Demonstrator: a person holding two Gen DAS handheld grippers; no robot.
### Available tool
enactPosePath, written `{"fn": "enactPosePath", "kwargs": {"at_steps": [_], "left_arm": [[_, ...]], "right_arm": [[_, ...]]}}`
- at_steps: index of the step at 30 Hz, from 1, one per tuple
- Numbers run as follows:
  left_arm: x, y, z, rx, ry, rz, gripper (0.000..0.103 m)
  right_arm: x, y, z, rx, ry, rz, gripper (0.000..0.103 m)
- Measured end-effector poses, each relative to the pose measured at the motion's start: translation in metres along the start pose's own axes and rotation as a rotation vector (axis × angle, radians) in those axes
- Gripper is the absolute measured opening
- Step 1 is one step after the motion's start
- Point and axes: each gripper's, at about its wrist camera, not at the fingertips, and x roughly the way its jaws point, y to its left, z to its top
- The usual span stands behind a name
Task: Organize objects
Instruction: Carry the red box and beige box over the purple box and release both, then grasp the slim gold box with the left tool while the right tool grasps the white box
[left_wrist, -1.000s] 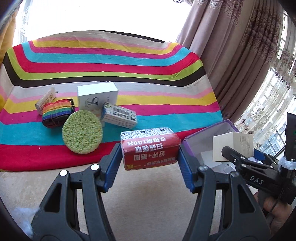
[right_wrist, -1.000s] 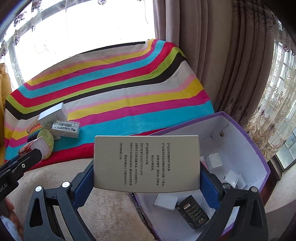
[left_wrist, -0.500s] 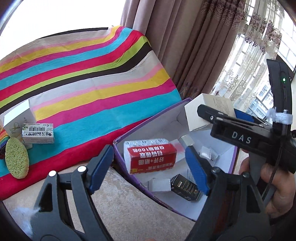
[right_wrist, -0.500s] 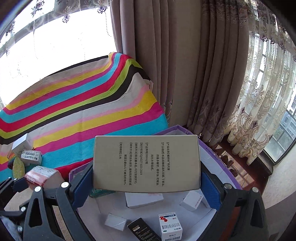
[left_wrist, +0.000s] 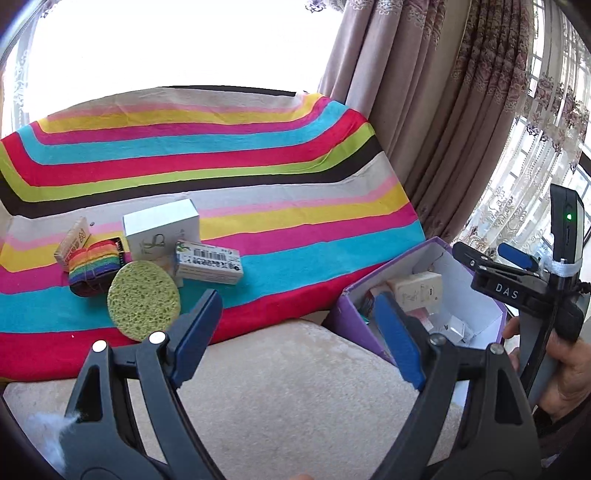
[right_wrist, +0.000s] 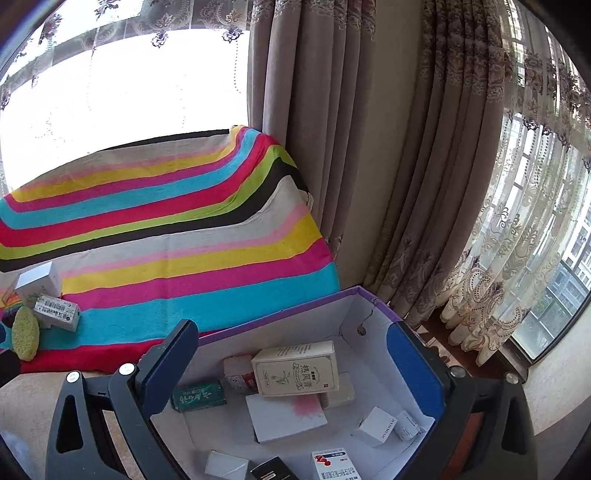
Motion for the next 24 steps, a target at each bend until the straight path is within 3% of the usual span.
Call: {"fn": "enactPosePath", "kwargs": {"at_steps": [3,5,7,17,24], "left_arm": [[-0.011,0.03,-0.003,-0.065,-0.008,0.031,0.086],[-0.014,0.047,-0.003,-0.087,-0.006,0.084,0.086],[-0.019,0.068,-0.006,-0.13,-0.005,0.107,0.086],[-0.035,0.159,-0.001,-0.315,-0.017,0.223,0.085],[-0.019,0.21,0.028,-0.365,-0.004,0.293,0.07]], "right_arm": [[-0.001,0.019,-0.002,-0.004,0.04,0.088,0.103],[-0.001,0.031,-0.003,0.006,0.064,0.214,0.103],[-0.004,0.044,-0.003,0.011,0.073,0.274,0.103],[-0.001,0.098,-0.007,0.032,0.173,0.395,0.103],[-0.005,0.144,-0.002,-0.039,0.175,0.443,0.103]]}}
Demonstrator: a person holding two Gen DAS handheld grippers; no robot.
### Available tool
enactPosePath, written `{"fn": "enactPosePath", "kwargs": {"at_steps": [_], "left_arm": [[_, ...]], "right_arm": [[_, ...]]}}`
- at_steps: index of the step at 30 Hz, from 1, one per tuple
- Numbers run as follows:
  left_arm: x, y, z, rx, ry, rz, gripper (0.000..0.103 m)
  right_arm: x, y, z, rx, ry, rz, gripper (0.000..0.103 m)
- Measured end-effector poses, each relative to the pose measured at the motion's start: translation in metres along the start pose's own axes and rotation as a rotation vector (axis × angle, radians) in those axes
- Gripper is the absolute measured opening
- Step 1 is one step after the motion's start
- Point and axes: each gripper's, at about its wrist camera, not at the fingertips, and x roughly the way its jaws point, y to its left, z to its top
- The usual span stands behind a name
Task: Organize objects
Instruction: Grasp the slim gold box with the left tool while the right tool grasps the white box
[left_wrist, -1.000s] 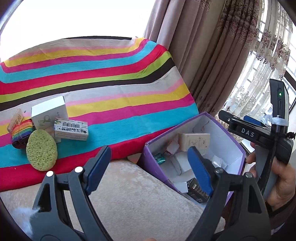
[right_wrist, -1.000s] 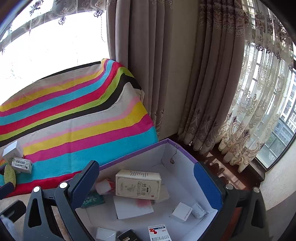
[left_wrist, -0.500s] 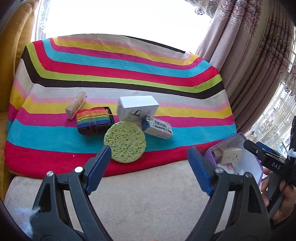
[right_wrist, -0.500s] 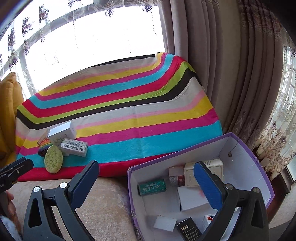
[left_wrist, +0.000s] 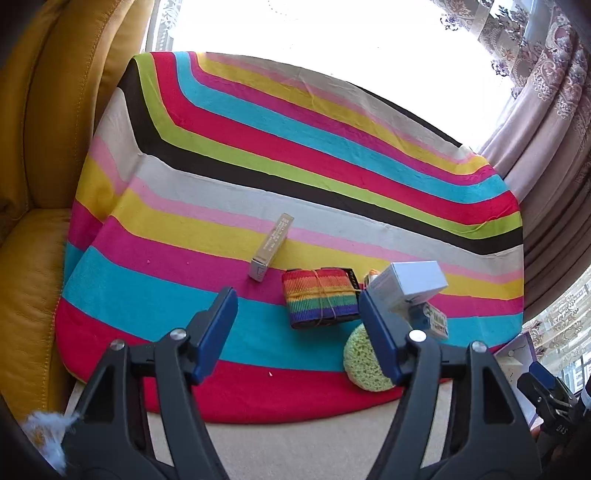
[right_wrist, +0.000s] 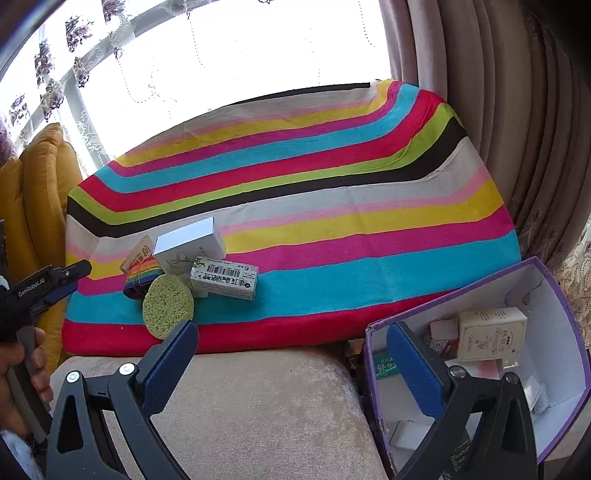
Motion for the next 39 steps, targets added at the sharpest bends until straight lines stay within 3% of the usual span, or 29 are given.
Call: {"fn": "enactPosePath", "kwargs": {"at_steps": [7,14,17,19,20,23,31,39], "left_arm": [[0.065,0.004,0.029,0.047,0.113,0.034,0.055],[0.11,0.009,0.039,0.093,0.171,0.09,0.05],[0.124,0.011,0.04,0.118,0.188,0.106,0.04],[0.132,0.011,0.037,0.138,0.199,0.112,0.024],[0.132,0.01,0.037,0.159,0.181,0.128,0.02],[0.126,0.011,0.036,0.148,0.153,0.113,0.019],[0.06,0.016,0.016,0.087,-0.055,0.085,0.019],[0.047,0.013,0.002,0.091,-0.113,0.06,0.019]], "right_arm": [[0.023,0.038,0.014,-0.05,0.004,0.005,0.103],[0.048,0.068,0.029,-0.095,0.025,0.026,0.103],[0.06,0.077,0.035,-0.119,0.032,0.017,0.103],[0.067,0.084,0.038,-0.139,0.038,0.025,0.103],[0.071,0.087,0.039,-0.147,0.04,0.03,0.103],[0.08,0.095,0.044,-0.177,0.034,0.032,0.103],[0.105,0.113,0.053,-0.257,0.046,0.044,0.103],[0.129,0.118,0.063,-0.283,0.079,0.027,0.103]]}}
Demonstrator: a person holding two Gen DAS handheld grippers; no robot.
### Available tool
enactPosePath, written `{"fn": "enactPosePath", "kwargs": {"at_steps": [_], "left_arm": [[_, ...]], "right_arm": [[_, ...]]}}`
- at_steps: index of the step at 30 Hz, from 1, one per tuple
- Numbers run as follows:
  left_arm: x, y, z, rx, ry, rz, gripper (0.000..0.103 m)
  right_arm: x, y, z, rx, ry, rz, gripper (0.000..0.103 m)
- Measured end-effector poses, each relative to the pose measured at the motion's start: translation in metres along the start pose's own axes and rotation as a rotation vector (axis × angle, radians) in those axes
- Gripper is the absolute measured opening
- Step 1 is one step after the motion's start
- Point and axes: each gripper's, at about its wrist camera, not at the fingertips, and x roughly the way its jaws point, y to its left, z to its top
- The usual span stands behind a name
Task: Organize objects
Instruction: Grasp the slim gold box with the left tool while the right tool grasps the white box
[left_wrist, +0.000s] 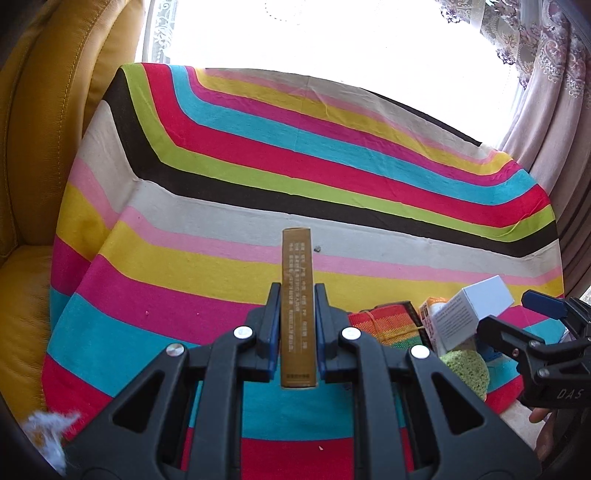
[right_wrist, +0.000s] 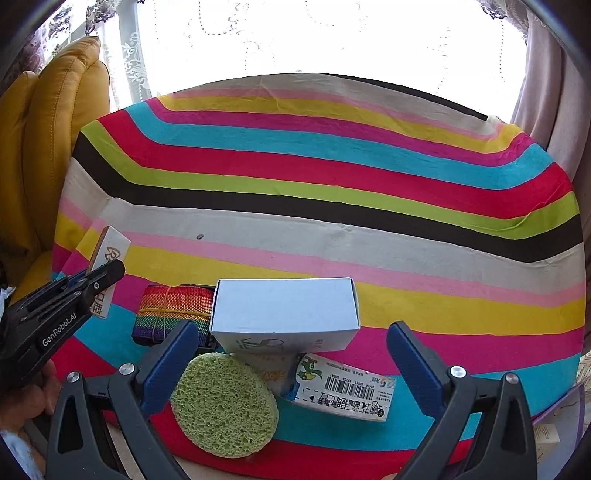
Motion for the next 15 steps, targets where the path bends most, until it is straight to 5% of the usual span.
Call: {"fn": "enactPosePath", "kwargs": {"at_steps": [11,15], "left_arm": [[-0.006,-0.004,-0.003,0.012,-0.038,-0.019,0.019],[-0.008,-0.008,-0.003,0.018,-0.045,-0.025,0.019]], "right_arm": [[0.026,0.004,0.005,-0.025,0.039,-0.005,0.102],[0.022,0.001,0.004,-0.01,0.013,0.002,0.086]]}}
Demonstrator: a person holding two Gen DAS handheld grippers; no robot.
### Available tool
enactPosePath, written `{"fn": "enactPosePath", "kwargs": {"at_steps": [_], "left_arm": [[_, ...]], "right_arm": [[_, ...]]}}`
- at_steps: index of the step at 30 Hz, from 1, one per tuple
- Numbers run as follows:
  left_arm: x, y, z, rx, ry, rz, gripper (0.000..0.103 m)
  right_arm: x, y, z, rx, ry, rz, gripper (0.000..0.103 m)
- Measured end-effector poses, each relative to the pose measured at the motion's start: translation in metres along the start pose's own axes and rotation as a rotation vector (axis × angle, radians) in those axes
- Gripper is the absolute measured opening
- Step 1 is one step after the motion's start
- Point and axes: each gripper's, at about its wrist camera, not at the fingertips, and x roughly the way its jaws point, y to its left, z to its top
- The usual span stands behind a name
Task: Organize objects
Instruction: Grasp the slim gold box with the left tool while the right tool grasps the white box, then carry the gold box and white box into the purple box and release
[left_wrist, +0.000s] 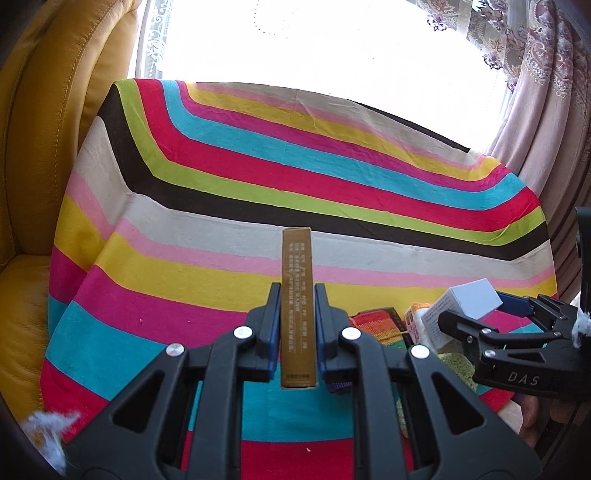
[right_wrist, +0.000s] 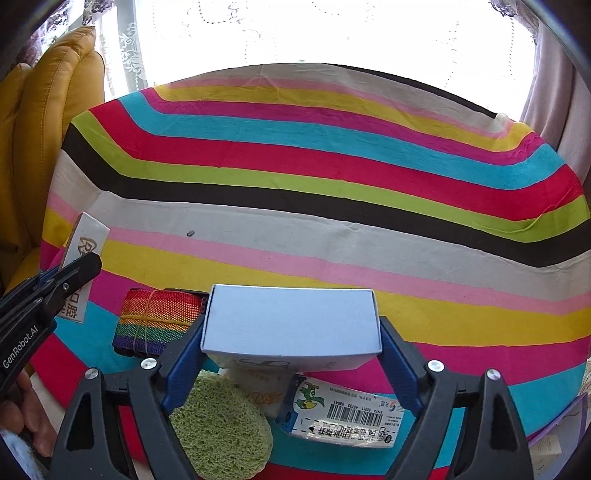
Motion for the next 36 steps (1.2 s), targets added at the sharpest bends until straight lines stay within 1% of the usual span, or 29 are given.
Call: {"fn": "enactPosePath", "kwargs": {"at_steps": [4,7,11,15,22,29,36], "left_arm": [[-0.006,-0.005,0.0,0.003,-0.012,-0.007,0.019],[-0.014,-0.011,-0.004,0.006,-0.012,-0.026,0.019],[-0.025,-0.022,-0.013,0.019,-0.004,-0.046,0.019],[-0.035,-0.036,-0.019,0.04,0.007,-0.072,0.019],[-0.047,-0.071,-0.034,0.1,0.051,-0.134,0.019],[-0.057,-0.115,-0.052,0.17,0.097,-0.206,0.019],[-0.063,-0.168,-0.069,0.254,0.151,-0.292,0.019]], "right_arm": [[-0.006,-0.002,-0.003,0.007,-0.022,0.002,0.086],[-0.018,-0.004,-0.005,0.015,-0.056,-0.014,0.085],[-0.034,-0.008,-0.012,0.036,-0.076,-0.038,0.085],[-0.048,-0.01,-0.023,0.047,-0.079,-0.07,0.085],[-0.075,-0.028,-0.051,0.107,-0.082,-0.087,0.085],[-0.11,-0.059,-0.082,0.178,-0.114,-0.108,0.085],[-0.137,-0.111,-0.12,0.275,-0.11,-0.148,0.085]]}}
